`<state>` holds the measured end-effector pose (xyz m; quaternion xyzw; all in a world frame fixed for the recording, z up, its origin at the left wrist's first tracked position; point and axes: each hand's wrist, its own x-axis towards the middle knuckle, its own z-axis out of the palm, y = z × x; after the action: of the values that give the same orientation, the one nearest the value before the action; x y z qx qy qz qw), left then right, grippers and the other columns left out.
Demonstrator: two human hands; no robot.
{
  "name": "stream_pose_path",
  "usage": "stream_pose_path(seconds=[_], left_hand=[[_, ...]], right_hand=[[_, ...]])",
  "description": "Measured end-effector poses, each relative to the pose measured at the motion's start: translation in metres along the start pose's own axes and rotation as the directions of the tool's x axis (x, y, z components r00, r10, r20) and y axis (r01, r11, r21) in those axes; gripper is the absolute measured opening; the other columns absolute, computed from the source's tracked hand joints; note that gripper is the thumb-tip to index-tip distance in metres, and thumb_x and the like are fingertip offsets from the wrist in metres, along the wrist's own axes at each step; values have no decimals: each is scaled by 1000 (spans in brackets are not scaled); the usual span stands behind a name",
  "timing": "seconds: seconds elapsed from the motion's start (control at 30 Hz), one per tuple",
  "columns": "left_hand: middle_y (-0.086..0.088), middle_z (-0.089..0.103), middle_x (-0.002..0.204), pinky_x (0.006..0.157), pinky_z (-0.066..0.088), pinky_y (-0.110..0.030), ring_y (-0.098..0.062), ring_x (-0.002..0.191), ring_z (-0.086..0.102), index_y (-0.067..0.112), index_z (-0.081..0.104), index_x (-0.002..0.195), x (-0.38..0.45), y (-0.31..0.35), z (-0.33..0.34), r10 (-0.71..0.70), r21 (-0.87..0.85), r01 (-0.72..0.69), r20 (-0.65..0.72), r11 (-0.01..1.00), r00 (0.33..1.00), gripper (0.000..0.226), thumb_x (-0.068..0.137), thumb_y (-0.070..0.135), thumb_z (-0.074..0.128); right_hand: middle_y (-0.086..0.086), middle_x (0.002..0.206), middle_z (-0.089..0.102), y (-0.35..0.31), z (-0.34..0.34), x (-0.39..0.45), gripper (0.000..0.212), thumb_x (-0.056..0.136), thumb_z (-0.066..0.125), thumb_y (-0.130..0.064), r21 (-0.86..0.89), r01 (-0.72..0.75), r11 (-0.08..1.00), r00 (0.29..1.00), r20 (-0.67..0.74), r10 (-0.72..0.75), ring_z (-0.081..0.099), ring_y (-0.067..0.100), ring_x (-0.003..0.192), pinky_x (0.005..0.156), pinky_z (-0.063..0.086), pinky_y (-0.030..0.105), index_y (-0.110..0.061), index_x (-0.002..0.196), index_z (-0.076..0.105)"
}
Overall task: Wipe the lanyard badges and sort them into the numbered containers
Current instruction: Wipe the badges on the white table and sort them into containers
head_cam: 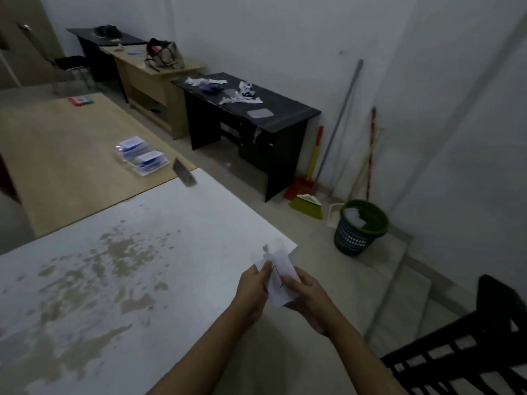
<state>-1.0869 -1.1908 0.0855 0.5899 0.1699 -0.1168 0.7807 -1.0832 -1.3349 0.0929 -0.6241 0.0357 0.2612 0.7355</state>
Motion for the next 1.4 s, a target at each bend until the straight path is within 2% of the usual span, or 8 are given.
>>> stream_pose_path(seconds=[0.07,0.17,0.37,0.5,0.8,1.03,1.17,1.4], left_hand=[[-14,52,137,107,41,-38,-29,123,52,-1,43,138,22,8,38,0,84,-7,73,996,997,69,92,50,51],[-18,60,128,101,49,-50,-35,115,59,5,53,134,57,9,76,8,11,-8,6,1000,1000,47,95,32,55],[-11,61,127,100,49,-40,-28,114,59,9,56,126,128,21,111,-10,149,8,11,989,1000,42,95,38,54],[-19,64,123,105,45,-50,-35,116,60,3,53,132,189,31,114,-57,-3,58,163,998,985,44,97,30,53],[-14,69,115,86,54,-32,-24,104,66,7,63,121,330,98,123,-110,-122,143,248,982,963,33,98,25,47],[3,72,110,80,45,-23,-8,90,62,28,70,116,412,151,104,-165,227,98,295,969,941,30,92,42,58],[1,73,101,73,49,-16,-3,77,63,19,71,116,454,166,72,-180,150,149,218,977,959,29,91,32,63],[-8,69,85,71,52,-19,-11,74,62,5,75,99,517,194,32,-64,2,65,-150,998,987,24,88,24,67]], right_hand=[[7,124,68,-15,-37,10,39,89,65,-28,61,7,998,1000,14,-8,66,28,112,90,56,48,-23,128,61],[8,128,66,-34,-81,26,44,90,62,-24,150,-7,989,1000,-1,7,64,30,116,92,55,47,-20,133,55],[12,124,67,-56,-136,74,46,90,64,-21,65,-22,998,999,-33,24,64,29,114,95,54,40,-12,133,54],[13,119,69,-74,-164,128,40,92,63,-16,40,-51,998,997,-49,53,67,27,108,87,56,35,-7,130,57],[13,114,72,-141,-224,272,37,91,64,-13,-19,-106,994,994,-37,105,69,27,103,81,57,34,-6,127,58],[11,115,72,-176,-242,365,36,90,65,-16,-40,-179,983,980,78,181,68,26,105,81,57,32,-8,125,61],[16,120,68,-183,-235,431,48,84,70,-19,-22,-252,967,950,183,252,65,31,112,85,56,37,-5,128,59],[12,121,69,-229,-203,562,42,90,66,-19,-231,-252,940,860,392,327,66,28,112,90,55,38,-9,130,57]])
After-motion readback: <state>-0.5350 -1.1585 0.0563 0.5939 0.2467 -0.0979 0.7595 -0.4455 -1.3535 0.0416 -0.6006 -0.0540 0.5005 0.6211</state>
